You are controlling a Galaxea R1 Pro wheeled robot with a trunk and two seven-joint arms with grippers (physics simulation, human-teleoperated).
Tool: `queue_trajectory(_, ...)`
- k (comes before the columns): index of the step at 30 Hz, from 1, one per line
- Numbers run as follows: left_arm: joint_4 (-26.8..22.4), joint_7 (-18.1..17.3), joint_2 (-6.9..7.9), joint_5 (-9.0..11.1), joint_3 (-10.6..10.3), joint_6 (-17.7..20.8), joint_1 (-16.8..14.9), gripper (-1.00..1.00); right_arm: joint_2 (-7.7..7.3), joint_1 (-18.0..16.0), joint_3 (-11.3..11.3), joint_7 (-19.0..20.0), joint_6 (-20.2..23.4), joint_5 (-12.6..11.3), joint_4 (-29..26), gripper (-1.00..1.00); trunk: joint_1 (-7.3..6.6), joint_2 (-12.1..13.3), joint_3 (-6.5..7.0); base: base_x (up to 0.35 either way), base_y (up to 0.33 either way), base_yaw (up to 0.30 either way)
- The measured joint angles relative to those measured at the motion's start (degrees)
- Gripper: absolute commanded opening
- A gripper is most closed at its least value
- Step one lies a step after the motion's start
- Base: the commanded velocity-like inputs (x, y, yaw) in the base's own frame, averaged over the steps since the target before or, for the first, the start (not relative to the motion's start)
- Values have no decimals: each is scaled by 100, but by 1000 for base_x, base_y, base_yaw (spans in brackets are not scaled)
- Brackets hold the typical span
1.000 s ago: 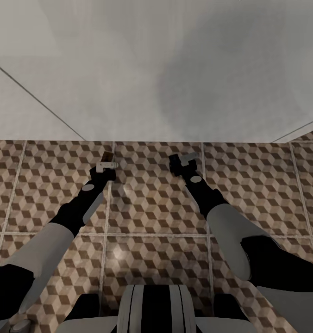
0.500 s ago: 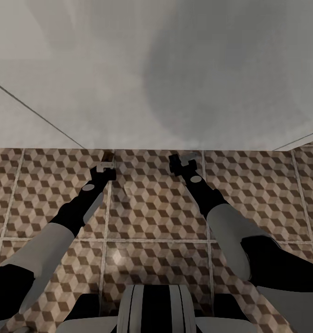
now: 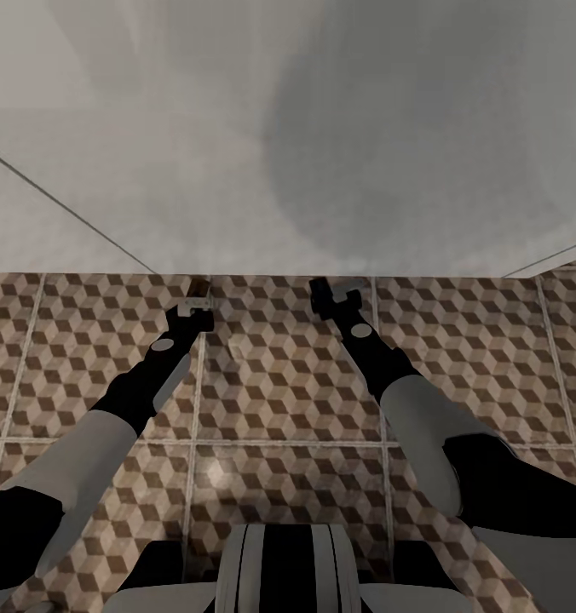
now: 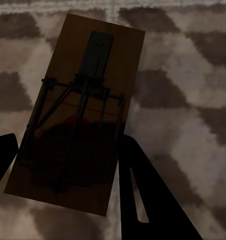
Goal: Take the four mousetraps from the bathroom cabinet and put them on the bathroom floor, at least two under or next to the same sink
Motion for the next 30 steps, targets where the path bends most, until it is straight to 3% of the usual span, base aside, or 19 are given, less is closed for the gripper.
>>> queue_trajectory(18,111,-14,0,-5,1,-36,0,-100,0,0,8,-5,-280,-6,125,-100,0,0,0,0,0,0)
queue_trajectory(25,419,-16,0,-12,9,-484,1,-100,0,0,9,-5,-503,-3,344,-100,0,0,0,0,0,0)
queue_trajectory(30,505,-15,1,-13,8,-592,2,-100,0,0,5,-5,-518,-3,365,-100,0,0,0,0,0,0)
